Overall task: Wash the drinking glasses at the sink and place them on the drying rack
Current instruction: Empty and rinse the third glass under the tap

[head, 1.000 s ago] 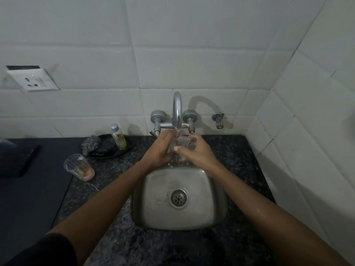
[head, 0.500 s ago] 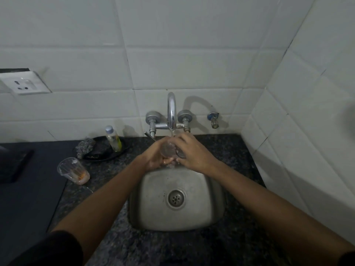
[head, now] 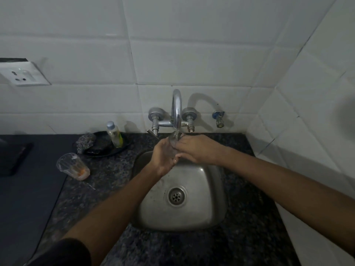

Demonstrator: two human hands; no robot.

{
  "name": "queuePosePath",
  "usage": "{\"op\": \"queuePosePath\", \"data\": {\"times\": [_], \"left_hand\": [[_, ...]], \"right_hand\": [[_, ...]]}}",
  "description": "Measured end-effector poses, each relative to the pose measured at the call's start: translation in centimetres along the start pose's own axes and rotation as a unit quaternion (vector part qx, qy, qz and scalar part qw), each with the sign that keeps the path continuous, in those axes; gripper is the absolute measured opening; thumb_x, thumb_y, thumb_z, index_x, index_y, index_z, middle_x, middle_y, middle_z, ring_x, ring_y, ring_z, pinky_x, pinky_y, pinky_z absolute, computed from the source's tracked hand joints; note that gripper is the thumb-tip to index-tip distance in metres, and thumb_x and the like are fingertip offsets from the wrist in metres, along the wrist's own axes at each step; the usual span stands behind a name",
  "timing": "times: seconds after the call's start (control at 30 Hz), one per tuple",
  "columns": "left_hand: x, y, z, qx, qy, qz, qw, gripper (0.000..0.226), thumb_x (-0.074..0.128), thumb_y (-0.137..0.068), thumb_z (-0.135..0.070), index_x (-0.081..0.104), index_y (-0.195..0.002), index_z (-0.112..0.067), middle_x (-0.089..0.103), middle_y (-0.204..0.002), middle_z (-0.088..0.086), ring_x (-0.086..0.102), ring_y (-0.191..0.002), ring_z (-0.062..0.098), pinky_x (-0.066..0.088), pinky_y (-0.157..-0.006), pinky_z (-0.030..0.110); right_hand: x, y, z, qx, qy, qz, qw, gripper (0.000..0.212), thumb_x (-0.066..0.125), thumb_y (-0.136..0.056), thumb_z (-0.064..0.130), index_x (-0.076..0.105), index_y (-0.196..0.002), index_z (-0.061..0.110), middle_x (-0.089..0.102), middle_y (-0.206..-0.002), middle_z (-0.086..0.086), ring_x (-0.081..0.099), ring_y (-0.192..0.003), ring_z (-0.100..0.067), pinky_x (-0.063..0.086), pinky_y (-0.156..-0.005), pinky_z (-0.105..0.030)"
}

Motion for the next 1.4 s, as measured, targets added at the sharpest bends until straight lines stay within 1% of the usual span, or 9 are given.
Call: {"op": "queuePosePath", "data": {"times": [0.17,0.3,0.57,0.67,0.77,0.9,1.0,1.17,1.4], "left_hand": [[-0.9,-0.8,-0.3,-0.087,-0.129,-0.047,0.987,0.043,0.046,-0.103,-0.042,0.07,-0.107,-0.007,0.071,-0.086,0.011,0.068,-0.072,0.024,0.054,-0.063,0.031],[-0.5,-1.1,-0.9,-0.103,-0.124,-0.043,0.986,0.03,0.053,-0.091,-0.027,0.072,-0.081,-0.005,0.062,-0.067,0.008,0.062,-0.055,0.022,0.049,-0.045,0.024],[-0.4,-2.4,1.0,-0.003,0.045,-0.044,0.998,0.045,0.032,-0.1,-0.022,0.072,-0.087,-0.006,0.066,-0.083,0.009,0.063,-0.067,0.019,0.048,-0.052,0.028],[-0.7,-2.8,0.0,-0.049,-0.035,-0.056,0.997,0.034,0.042,-0.098,-0.028,0.066,-0.107,-0.005,0.065,-0.097,0.012,0.064,-0.081,0.022,0.05,-0.069,0.033],[-0.3,-3.4,-1.3,-0.102,-0.106,-0.067,0.987,0.044,0.035,-0.103,-0.022,0.071,-0.082,-0.009,0.065,-0.071,0.005,0.063,-0.061,0.016,0.054,-0.057,0.027],[0.0,-3.8,-0.4,-0.005,-0.006,-0.092,0.996,0.048,0.028,-0.099,-0.02,0.071,-0.082,-0.007,0.067,-0.073,0.007,0.064,-0.062,0.019,0.05,-0.051,0.027],[-1.2,-3.8,1.3,0.001,0.097,-0.095,0.991,0.047,0.03,-0.1,-0.022,0.072,-0.091,-0.003,0.068,-0.091,0.013,0.068,-0.08,0.024,0.054,-0.074,0.031],[-1.3,-3.9,-0.2,-0.091,-0.035,-0.052,0.994,0.036,0.042,-0.1,-0.024,0.07,-0.096,-0.002,0.067,-0.082,0.011,0.066,-0.073,0.024,0.056,-0.064,0.034],[-1.1,-3.5,1.8,0.022,0.099,-0.081,0.991,0.043,0.034,-0.1,-0.022,0.072,-0.095,-0.003,0.07,-0.089,0.012,0.068,-0.081,0.023,0.054,-0.072,0.032]], "right_hand": [[-1.4,-1.0,-1.0,-0.116,0.067,0.081,0.988,0.019,0.063,-0.097,0.019,0.066,-0.116,0.019,0.069,-0.112,0.001,0.064,-0.099,-0.018,0.052,-0.072,-0.035],[-1.3,-1.9,-1.8,-0.243,0.153,0.096,0.953,0.019,0.068,-0.092,0.014,0.07,-0.111,0.017,0.072,-0.108,-0.001,0.067,-0.105,-0.024,0.054,-0.067,-0.04],[0.4,-2.7,-2.2,0.036,-0.033,0.179,0.983,0.03,0.059,-0.1,0.046,0.071,-0.107,0.02,0.074,-0.103,-0.001,0.069,-0.096,-0.021,0.056,-0.085,-0.039],[0.1,-3.0,-3.0,-0.05,0.081,0.194,0.976,0.016,0.064,-0.1,0.035,0.07,-0.105,0.021,0.072,-0.098,0.002,0.069,-0.089,-0.018,0.057,-0.075,-0.036],[0.4,-3.3,-3.3,-0.183,0.225,0.139,0.947,0.011,0.07,-0.092,0.015,0.068,-0.102,0.02,0.07,-0.094,0.0,0.07,-0.083,-0.023,0.053,-0.061,-0.034],[0.5,-3.9,-1.9,-0.028,0.098,0.081,0.991,0.021,0.071,-0.094,0.033,0.073,-0.101,0.014,0.073,-0.097,-0.008,0.072,-0.084,-0.029,0.053,-0.063,-0.036],[0.7,-4.1,-1.1,0.096,0.007,0.155,0.983,0.04,0.057,-0.101,0.053,0.078,-0.102,0.019,0.075,-0.1,-0.006,0.071,-0.091,-0.026,0.047,-0.074,-0.033],[0.7,-3.6,-2.1,-0.159,0.123,0.102,0.974,0.012,0.077,-0.084,0.009,0.065,-0.085,0.009,0.068,-0.076,-0.009,0.067,-0.066,-0.031,0.056,-0.058,-0.04],[1.8,-3.9,-1.1,0.086,0.034,0.115,0.989,0.036,0.061,-0.097,0.051,0.075,-0.098,0.017,0.074,-0.095,-0.005,0.071,-0.087,-0.026,0.044,-0.068,-0.031]]}}
Point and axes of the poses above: each hand's wrist, its own y-axis away from the middle knuckle, its own x-axis out of the palm, z = x × y, the point moved 1 cm from there along -y, towards the middle knuckle
